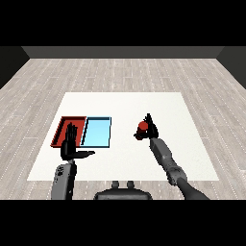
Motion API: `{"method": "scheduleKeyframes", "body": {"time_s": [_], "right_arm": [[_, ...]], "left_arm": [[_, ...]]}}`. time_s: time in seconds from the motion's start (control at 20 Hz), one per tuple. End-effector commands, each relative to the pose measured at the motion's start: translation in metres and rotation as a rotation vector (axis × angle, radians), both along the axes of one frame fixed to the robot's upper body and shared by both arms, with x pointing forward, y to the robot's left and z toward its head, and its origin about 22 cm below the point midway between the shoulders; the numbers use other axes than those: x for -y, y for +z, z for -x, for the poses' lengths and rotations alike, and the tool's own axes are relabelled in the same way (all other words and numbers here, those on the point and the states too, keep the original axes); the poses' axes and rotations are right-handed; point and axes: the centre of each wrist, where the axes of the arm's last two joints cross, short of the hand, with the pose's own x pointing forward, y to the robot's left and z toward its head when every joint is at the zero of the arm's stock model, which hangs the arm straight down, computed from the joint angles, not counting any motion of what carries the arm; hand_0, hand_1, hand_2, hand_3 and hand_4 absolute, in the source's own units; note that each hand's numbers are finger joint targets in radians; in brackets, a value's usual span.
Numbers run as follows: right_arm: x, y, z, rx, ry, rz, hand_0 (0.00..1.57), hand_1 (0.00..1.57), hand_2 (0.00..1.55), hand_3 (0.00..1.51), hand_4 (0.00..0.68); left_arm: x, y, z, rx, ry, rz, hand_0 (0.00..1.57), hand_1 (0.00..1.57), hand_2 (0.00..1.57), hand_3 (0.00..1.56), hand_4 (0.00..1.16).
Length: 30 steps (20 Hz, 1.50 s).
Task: Pick the red can and put it in the red box
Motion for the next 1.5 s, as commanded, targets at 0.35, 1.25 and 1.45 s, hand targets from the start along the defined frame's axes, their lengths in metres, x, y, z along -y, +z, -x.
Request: {"method": "scheduleKeyframes", "body": {"time_s": [0.35, 1.25, 1.45], "right_arm": [[0.001, -0.005, 0.000, -0.042, -0.018, 0.016, 0.81, 0.81, 0.92, 0.80, 0.000], [0.001, 0.034, -0.020, 0.067, -0.076, 0.173, 1.46, 1.46, 1.45, 1.41, 0.661], [-0.026, 0.041, -0.018, 0.144, -0.070, 0.157, 1.43, 1.43, 1.44, 1.40, 0.656]], "left_arm": [[0.006, -0.009, 0.017, -0.018, -0.016, -0.003, 0.00, 0.00, 0.00, 0.00, 0.00], [0.007, 0.004, -0.005, -0.002, -0.055, 0.001, 0.00, 0.00, 0.00, 0.00, 0.00], [0.008, 0.001, -0.007, -0.037, -0.041, -0.032, 0.00, 0.00, 0.00, 0.00, 0.00]]}}
